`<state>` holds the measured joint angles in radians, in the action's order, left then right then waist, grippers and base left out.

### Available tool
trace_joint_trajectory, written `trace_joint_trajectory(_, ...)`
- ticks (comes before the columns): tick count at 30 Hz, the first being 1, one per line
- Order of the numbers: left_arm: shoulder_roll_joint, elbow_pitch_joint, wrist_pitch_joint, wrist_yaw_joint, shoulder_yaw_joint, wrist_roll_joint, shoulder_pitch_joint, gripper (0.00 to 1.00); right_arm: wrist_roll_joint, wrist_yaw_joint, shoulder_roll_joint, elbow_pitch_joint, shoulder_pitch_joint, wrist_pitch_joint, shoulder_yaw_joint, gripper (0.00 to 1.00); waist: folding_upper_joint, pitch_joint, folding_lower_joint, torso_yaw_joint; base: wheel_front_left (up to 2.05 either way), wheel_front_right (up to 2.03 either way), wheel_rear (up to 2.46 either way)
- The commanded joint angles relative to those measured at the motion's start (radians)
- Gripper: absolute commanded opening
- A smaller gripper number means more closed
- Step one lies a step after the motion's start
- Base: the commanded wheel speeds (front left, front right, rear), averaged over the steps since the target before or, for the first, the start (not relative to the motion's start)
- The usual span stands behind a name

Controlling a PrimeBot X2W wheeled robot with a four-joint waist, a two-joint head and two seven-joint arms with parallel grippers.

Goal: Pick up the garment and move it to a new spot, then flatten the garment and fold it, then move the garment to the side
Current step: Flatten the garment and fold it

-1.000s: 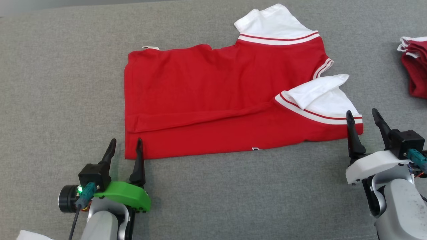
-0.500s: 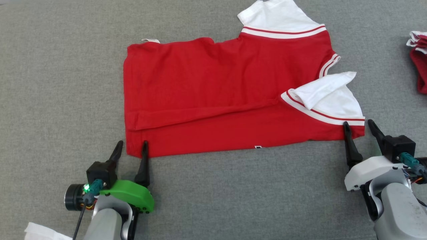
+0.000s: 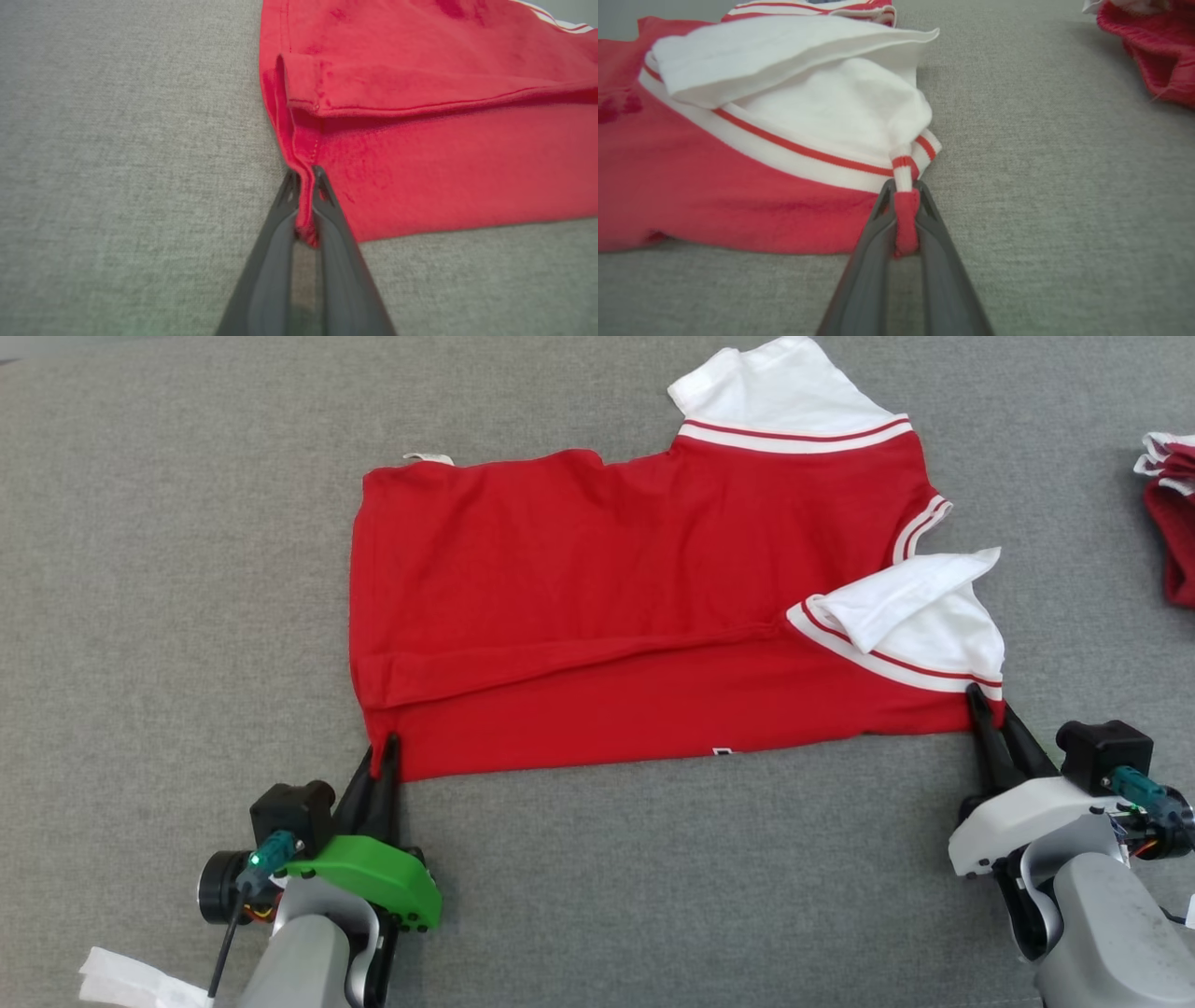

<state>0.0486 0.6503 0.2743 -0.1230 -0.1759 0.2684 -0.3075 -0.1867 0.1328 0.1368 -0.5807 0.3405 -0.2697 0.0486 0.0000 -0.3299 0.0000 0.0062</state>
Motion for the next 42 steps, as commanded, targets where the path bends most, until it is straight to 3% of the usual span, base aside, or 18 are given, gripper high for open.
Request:
trace_joint_trajectory(1, 0.005, 0.007, -0.018, -0.002, -0.005, 0.005, 0.023, 0.00, -0.013, -0.004, 0.005, 0.000, -0.012, 0.009, -0.005, 0.00, 0.0000, 0.002, 0.0000, 0.001, 0.00, 0.00, 0.00)
trace_joint_trajectory(12, 0.005, -0.169, -0.011, -0.006, 0.054, 0.027, -0.008, 0.00, -0.148, -0.003, 0.016, 0.106, 0.073, 0.006, -0.014, 0.00, 0.0000, 0.053, 0.0000, 0.001, 0.00, 0.00, 0.00)
trace_joint_trajectory(18, 0.005, -0.195, -0.011, -0.008, 0.076, 0.030, 0.015, 0.00, -0.201, -0.003, 0.034, 0.096, 0.094, 0.006, -0.033, 0.00, 0.0000, 0.126, 0.0000, -0.003, 0.00, 0.00, 0.00)
trace_joint_trajectory(28, 0.006, -0.146, -0.010, 0.013, 0.047, 0.084, 0.202, 0.00, -0.262, -0.003, 0.061, -0.016, -0.090, 0.006, -0.089, 0.00, 0.0000, 0.242, 0.0000, -0.017, 0.00, 0.00, 0.00)
trace_joint_trajectory(39, 0.007, -0.160, -0.010, 0.061, 0.010, 0.117, 0.379, 0.00, -0.279, -0.004, 0.069, -0.017, -0.265, 0.006, -0.086, 0.00, 0.0000, 0.273, 0.0000, -0.024, 0.00, 0.00, 0.00)
trace_joint_trajectory(40, 0.007, -0.164, -0.010, 0.065, 0.011, 0.114, 0.380, 0.36, -0.277, -0.004, 0.068, -0.013, -0.268, 0.006, -0.083, 0.33, 0.0000, 0.270, 0.0000, -0.023, 0.00, 0.00, 0.00)
trace_joint_trajectory(41, 0.007, -0.166, -0.010, 0.067, 0.011, 0.112, 0.375, 0.95, -0.270, -0.004, 0.070, -0.010, -0.267, 0.006, -0.080, 0.65, 0.0000, 0.267, 0.0000, -0.023, 0.00, 0.00, 0.00)
trace_joint_trajectory(42, 0.007, -0.173, -0.010, 0.068, 0.014, 0.108, 0.362, 1.00, -0.262, -0.003, 0.069, -0.007, -0.262, 0.006, -0.080, 1.00, 0.0000, 0.262, 0.0000, -0.021, 0.00, 0.00, 0.00)
